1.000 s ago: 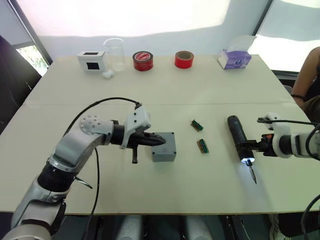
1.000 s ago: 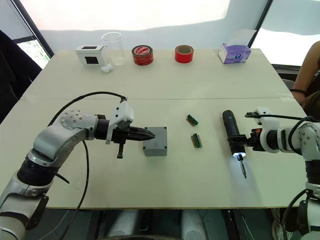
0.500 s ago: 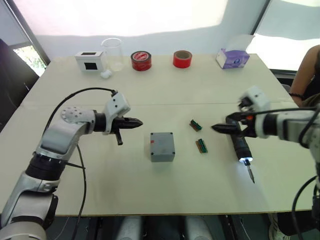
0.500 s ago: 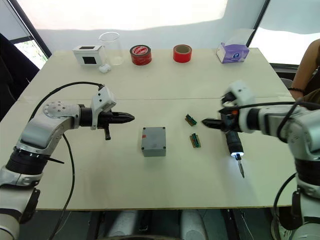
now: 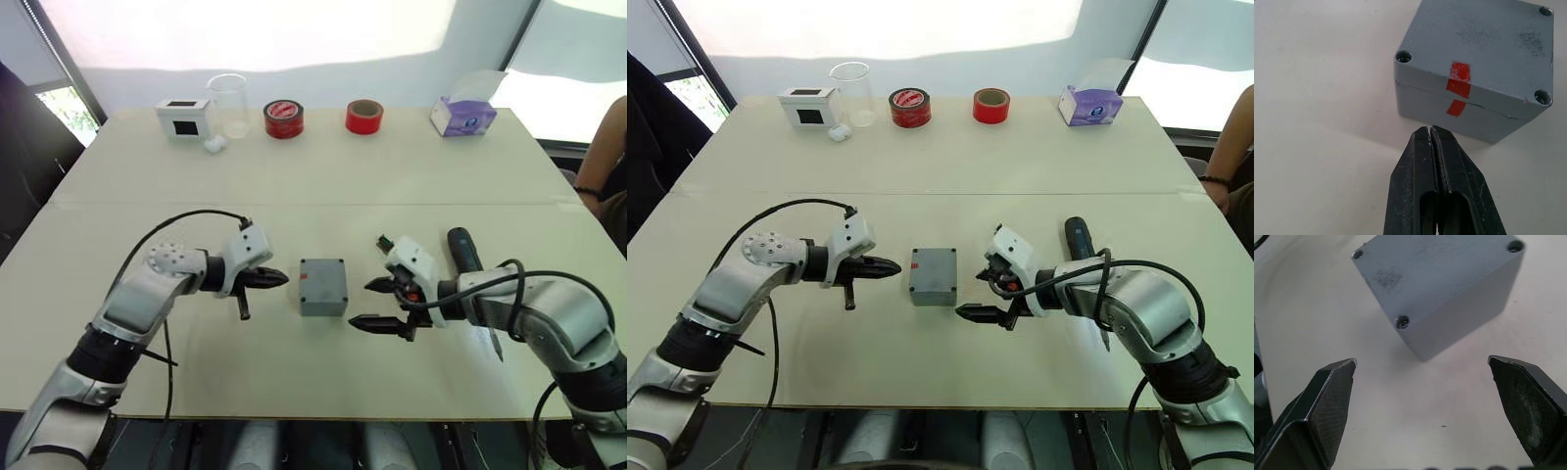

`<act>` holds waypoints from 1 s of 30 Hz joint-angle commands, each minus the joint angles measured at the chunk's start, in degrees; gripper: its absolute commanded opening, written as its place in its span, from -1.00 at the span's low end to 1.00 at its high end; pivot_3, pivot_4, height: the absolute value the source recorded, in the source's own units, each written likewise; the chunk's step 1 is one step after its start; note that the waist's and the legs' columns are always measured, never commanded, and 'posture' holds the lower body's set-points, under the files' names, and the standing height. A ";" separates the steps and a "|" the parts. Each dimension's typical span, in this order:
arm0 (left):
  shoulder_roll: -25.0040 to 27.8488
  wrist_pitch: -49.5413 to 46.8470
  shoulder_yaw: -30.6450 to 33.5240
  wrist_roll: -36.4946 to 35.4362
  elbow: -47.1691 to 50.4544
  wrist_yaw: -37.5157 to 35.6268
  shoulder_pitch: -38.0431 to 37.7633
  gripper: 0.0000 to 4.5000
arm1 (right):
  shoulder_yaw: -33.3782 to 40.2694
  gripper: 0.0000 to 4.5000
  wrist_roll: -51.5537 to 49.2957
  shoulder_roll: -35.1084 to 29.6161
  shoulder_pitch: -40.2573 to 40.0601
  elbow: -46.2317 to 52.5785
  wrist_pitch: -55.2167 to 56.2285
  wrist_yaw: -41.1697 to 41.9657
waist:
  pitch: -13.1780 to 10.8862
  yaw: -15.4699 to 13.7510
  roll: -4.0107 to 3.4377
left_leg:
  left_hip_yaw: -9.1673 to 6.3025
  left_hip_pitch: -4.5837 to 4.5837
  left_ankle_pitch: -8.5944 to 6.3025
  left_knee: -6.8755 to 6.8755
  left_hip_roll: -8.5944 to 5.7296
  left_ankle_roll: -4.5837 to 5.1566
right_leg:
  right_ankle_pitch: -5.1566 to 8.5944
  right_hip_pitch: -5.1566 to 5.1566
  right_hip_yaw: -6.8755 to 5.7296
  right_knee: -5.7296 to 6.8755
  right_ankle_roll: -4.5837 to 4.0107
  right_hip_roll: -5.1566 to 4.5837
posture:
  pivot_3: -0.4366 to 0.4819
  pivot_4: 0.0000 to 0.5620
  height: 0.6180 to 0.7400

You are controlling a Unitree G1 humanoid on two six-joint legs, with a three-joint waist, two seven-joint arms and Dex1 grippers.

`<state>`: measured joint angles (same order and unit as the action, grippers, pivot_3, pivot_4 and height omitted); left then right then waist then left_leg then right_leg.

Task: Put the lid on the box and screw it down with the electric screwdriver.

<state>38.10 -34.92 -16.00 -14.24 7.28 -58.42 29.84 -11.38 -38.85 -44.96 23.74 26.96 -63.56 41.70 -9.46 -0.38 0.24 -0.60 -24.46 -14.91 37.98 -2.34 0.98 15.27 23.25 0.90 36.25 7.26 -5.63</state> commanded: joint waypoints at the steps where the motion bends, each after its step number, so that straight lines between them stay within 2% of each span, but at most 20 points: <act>1: -0.72 1.83 -3.62 3.47 -1.28 -0.61 2.99 -1.00 | -1.59 0.96 0.18 1.91 0.45 1.34 1.07 0.91 | 0.00 -0.18 0.00 | 0.00 0.00 0.00 0.01 0.00 -0.01 | 0.00 -0.01 0.00 0.00 0.00 0.01 | -0.05 -0.47 1.00; 11: -6.75 10.30 -8.03 9.60 -12.37 -2.54 11.00 -1.00 | -1.40 0.96 -3.03 4.94 -0.73 5.86 -2.23 0.77 | 0.00 -0.37 0.00 | 0.00 0.00 0.00 0.04 -0.01 0.00 | 0.00 -0.01 -0.03 0.02 0.00 0.03 | -0.05 -0.47 1.00; 17: -4.88 13.29 -7.46 13.69 -15.27 -2.77 12.09 -1.00 | 1.18 0.96 -2.98 2.43 -0.72 7.37 -2.39 0.52 | 0.00 -0.12 0.00 | 0.01 0.00 0.00 0.06 -0.01 0.00 | 0.00 0.00 -0.02 0.04 0.01 0.05 | -0.05 -0.47 1.00; 22: -1.78 7.40 -2.15 7.31 -8.59 -6.45 7.60 -1.00 | -2.45 0.96 4.73 -6.56 -0.11 5.07 5.66 5.88 | 0.00 -0.18 0.00 | 0.03 -0.01 0.00 0.06 0.00 0.01 | 0.00 0.04 -0.01 0.05 0.00 0.04 | -0.05 -0.47 1.00; 26: 2.44 2.88 -1.74 4.93 -0.61 -8.96 1.72 -1.00 | -5.06 0.96 10.62 -5.24 3.55 -3.35 11.86 7.16 | 0.01 0.34 0.06 | 0.03 0.03 0.00 0.06 0.03 0.00 | 0.00 0.01 -0.01 0.08 0.00 0.06 | -0.05 -0.47 1.00; 30: 2.63 0.40 -2.15 3.49 5.23 -8.08 -2.58 -1.00 | -8.30 0.96 15.19 -2.83 7.11 -9.72 16.80 9.72 | 0.01 0.23 0.05 | 0.02 0.02 0.00 0.04 0.03 0.00 | 0.00 0.02 -0.01 0.08 0.00 0.05 | -0.05 -0.47 1.00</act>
<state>40.66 -33.79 -18.93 -9.65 9.37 -66.98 27.02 -18.89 -25.23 -48.35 29.59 17.81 -49.34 50.03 -9.45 -0.15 0.29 -0.57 -24.44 -14.91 38.03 -2.31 0.97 15.28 23.27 0.90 36.33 7.25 -5.58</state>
